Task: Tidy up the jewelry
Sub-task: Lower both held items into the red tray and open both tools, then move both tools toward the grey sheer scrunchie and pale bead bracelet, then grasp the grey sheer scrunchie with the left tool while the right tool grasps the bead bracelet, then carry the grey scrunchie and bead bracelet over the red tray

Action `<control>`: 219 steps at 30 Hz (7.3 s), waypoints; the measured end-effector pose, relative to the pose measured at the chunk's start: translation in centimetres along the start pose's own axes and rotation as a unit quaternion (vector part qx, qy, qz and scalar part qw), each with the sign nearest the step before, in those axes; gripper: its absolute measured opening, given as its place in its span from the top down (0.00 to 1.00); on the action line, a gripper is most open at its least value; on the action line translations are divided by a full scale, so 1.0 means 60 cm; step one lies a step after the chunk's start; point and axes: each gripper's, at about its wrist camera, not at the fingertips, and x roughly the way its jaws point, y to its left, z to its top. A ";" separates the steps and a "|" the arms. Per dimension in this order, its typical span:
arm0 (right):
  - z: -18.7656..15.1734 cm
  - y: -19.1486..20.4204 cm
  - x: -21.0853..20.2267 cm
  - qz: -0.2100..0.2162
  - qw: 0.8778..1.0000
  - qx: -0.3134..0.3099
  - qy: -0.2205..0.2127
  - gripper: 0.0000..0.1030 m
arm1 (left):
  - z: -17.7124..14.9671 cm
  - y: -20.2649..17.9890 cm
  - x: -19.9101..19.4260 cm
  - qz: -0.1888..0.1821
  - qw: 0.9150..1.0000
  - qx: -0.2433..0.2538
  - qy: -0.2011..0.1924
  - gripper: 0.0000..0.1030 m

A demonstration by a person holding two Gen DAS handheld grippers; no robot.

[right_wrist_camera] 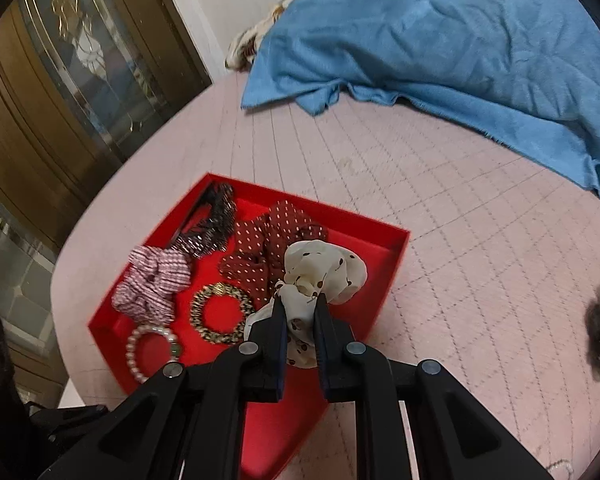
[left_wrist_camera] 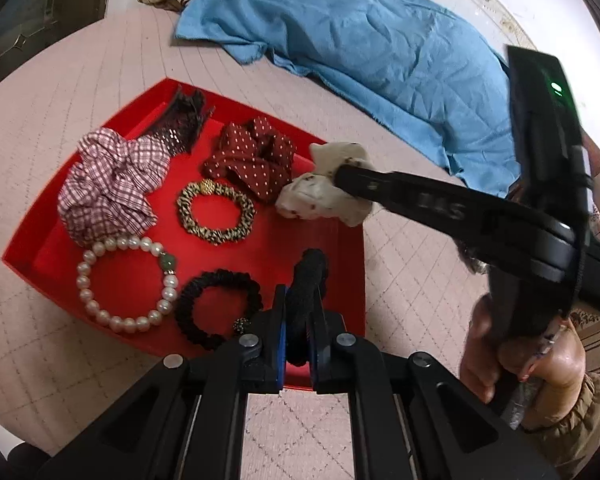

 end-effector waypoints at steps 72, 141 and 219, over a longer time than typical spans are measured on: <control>-0.213 -0.138 -0.296 -0.076 0.992 0.079 -0.060 0.43 | -0.067 -0.139 -0.179 0.116 0.981 0.118 -0.098 0.35; -0.311 -0.340 -0.206 -0.164 0.986 0.019 -0.039 0.69 | 0.075 -0.480 0.398 -0.067 0.979 0.152 0.119 0.29; -0.228 -0.080 -0.362 -0.098 0.987 0.002 -0.126 0.93 | -0.065 -0.223 -0.108 0.093 0.984 0.144 -0.055 0.84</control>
